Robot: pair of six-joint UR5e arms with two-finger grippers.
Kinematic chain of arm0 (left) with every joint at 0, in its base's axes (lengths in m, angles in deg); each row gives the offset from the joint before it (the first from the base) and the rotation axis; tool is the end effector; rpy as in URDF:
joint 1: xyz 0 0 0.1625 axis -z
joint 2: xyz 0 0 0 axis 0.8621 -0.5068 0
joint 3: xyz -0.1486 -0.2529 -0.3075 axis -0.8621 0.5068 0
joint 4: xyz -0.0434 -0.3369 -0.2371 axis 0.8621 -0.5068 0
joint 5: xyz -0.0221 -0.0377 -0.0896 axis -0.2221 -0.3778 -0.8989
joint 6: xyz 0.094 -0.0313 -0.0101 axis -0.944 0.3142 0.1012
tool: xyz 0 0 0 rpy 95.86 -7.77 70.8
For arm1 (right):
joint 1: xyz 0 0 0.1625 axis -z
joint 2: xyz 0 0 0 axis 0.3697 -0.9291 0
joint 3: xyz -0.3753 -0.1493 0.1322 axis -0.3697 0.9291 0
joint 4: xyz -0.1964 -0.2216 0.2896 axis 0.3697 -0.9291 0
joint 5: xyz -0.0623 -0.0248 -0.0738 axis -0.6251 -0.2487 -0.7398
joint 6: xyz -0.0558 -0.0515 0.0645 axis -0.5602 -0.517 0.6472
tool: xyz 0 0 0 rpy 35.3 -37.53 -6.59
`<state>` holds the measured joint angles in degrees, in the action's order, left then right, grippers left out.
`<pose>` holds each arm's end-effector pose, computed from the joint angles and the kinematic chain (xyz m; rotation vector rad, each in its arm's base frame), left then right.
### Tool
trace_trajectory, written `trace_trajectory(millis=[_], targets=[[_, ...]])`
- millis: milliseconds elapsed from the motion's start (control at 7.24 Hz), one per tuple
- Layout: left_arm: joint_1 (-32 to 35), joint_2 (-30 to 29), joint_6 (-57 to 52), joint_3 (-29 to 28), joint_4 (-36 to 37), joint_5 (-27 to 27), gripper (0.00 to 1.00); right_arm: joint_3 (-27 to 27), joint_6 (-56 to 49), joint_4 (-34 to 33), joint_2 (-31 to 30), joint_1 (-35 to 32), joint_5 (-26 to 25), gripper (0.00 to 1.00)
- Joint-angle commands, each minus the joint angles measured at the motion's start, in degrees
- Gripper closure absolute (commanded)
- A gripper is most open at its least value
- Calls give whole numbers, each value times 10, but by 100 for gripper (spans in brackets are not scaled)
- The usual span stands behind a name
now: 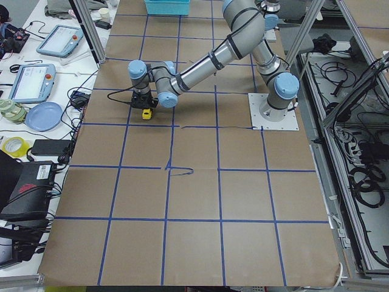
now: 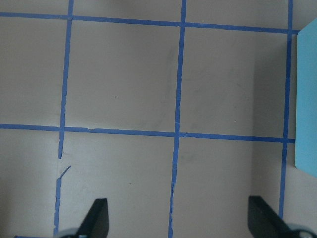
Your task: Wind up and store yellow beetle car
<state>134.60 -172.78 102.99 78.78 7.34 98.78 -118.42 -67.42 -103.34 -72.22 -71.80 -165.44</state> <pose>0.0377 -0.6891 0.1834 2.0706 -2.2691 -0.0614 0.1615 -0.4952 0.5151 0.1034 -3.1111 0.2573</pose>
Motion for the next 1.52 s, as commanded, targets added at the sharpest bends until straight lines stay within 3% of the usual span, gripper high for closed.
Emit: trace_trajectory(millis=[0, 553, 691, 967, 1105, 1382], targets=[[-9, 6, 2, 0, 4, -2, 28, -5, 1, -2, -1, 0, 1, 0], [34, 57, -13, -6, -6, -1, 24, -5, 1, -2, -1, 0, 1, 0], [47, 78, -62, -7, -7, 2, 23, -5, 1, -2, -1, 0, 1, 0], [71, 121, -244, -8, -23, 57, 10, -5, -1, -2, 0, 1, 0, 0], [95, 147, -363, -9, -22, 110, 0, -5, -1, -2, 2, 1, -1, 0], [108, 193, -525, -9, -61, 129, 0, -3, -20, -3, 3, 5, -1, 0]])
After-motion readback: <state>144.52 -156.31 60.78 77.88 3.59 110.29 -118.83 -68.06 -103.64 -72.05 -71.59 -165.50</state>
